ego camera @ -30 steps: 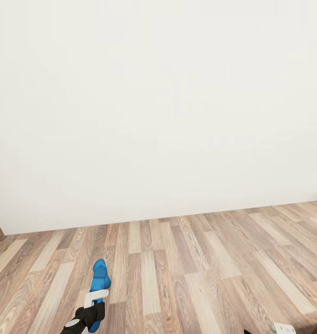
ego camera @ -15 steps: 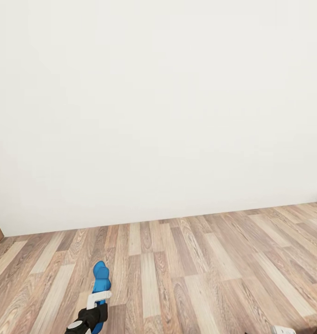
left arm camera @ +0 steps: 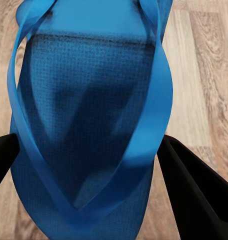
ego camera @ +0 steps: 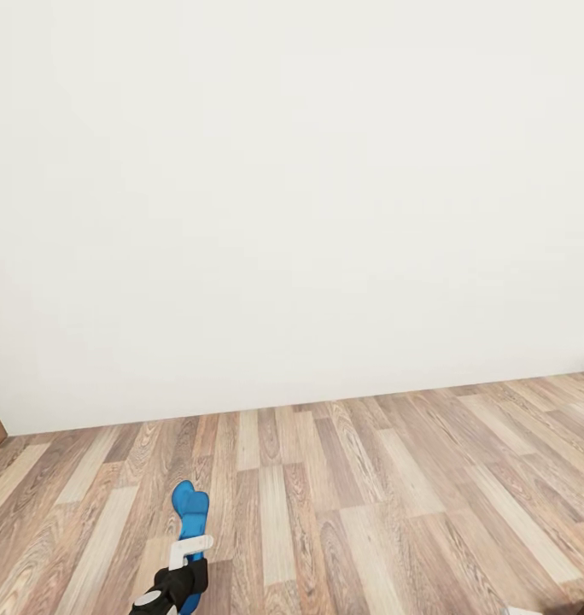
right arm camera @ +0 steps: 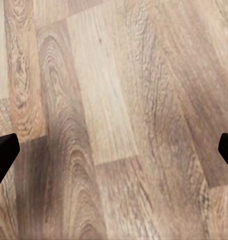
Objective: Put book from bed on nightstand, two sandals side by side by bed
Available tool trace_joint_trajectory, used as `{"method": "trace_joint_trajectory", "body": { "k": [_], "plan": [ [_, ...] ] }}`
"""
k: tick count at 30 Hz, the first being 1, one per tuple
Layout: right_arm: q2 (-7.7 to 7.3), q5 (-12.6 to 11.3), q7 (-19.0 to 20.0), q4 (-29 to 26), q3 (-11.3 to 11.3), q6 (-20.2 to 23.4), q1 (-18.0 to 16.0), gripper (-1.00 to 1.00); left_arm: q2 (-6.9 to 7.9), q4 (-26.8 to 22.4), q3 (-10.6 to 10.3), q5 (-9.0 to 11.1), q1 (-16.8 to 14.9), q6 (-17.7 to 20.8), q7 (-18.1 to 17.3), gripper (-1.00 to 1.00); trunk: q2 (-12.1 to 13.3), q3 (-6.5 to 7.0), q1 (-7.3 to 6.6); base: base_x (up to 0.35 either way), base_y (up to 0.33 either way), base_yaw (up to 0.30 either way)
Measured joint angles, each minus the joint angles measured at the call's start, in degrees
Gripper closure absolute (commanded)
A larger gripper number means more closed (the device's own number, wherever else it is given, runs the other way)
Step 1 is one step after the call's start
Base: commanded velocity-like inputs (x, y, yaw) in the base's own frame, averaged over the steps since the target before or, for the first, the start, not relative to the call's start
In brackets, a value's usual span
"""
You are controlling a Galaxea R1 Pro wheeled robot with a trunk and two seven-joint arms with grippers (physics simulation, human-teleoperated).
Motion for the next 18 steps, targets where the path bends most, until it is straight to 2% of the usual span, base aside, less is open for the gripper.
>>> {"method": "trace_joint_trajectory", "body": {
  "k": [3, 14, 18],
  "plan": [
    [0.00, 0.0, 0.0, 0.0, 0.0, 0.0, 0.0, -1.00, -0.01, 0.0, 0.0, 0.0, 0.0, 0.0, 0.0, 1.00, 0.0, 0.00, 0.00, 0.000, 0.000, 0.000],
    [0.03, 0.0, 0.2, 0.0, 0.0, 0.0, 0.0, -1.00, -0.01, 0.0, 0.0, 0.0, 0.0, 0.0, 0.0, 1.00, 4.4, 1.97, -2.41, 0.000, 0.000, 0.000],
    [0.05, 0.0, 0.2, 0.0, 0.0, 0.0, 0.0, -1.00, -0.01, 0.0, 0.0, 0.0, 0.0, 0.0, 0.0, 1.00, 4.4, 1.97, -2.42, 0.000, 0.000, 0.000]
  ]
}}
